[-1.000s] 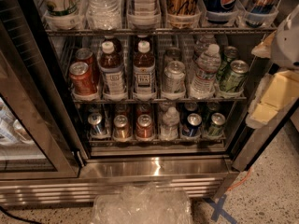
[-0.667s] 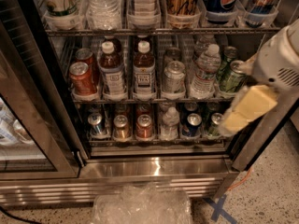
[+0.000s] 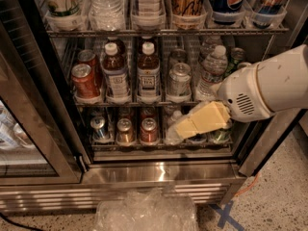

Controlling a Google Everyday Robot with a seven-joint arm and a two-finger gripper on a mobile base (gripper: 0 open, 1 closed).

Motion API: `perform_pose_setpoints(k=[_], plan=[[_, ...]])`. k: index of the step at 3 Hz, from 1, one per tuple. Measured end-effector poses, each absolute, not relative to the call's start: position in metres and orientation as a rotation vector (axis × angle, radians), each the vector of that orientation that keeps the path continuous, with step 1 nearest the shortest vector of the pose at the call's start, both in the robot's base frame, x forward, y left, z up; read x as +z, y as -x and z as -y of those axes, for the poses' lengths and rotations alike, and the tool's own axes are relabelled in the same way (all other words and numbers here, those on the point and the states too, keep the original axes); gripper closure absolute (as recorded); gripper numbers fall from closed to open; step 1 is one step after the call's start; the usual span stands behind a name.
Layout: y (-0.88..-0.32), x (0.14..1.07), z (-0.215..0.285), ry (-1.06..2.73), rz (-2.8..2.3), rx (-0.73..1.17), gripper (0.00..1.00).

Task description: Pick blue plastic bottle from middle shelf of fridge

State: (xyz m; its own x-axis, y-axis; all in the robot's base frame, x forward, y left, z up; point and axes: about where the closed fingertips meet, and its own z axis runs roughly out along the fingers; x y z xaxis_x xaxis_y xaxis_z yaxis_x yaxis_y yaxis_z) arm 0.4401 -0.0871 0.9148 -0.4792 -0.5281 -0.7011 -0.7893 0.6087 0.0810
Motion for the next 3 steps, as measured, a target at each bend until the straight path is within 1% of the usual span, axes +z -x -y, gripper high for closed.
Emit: perform_pose_setpoints(k=[1, 2, 3], plan=[[-0.454, 0.929, 0.080, 0.956, -2.141, 0.540, 0.00], [-0.454, 0.929, 0.080, 0.956, -2.141, 0.540, 0.00], [-0.455, 0.923, 0.062, 0.910, -2.108, 0.609, 0.00]])
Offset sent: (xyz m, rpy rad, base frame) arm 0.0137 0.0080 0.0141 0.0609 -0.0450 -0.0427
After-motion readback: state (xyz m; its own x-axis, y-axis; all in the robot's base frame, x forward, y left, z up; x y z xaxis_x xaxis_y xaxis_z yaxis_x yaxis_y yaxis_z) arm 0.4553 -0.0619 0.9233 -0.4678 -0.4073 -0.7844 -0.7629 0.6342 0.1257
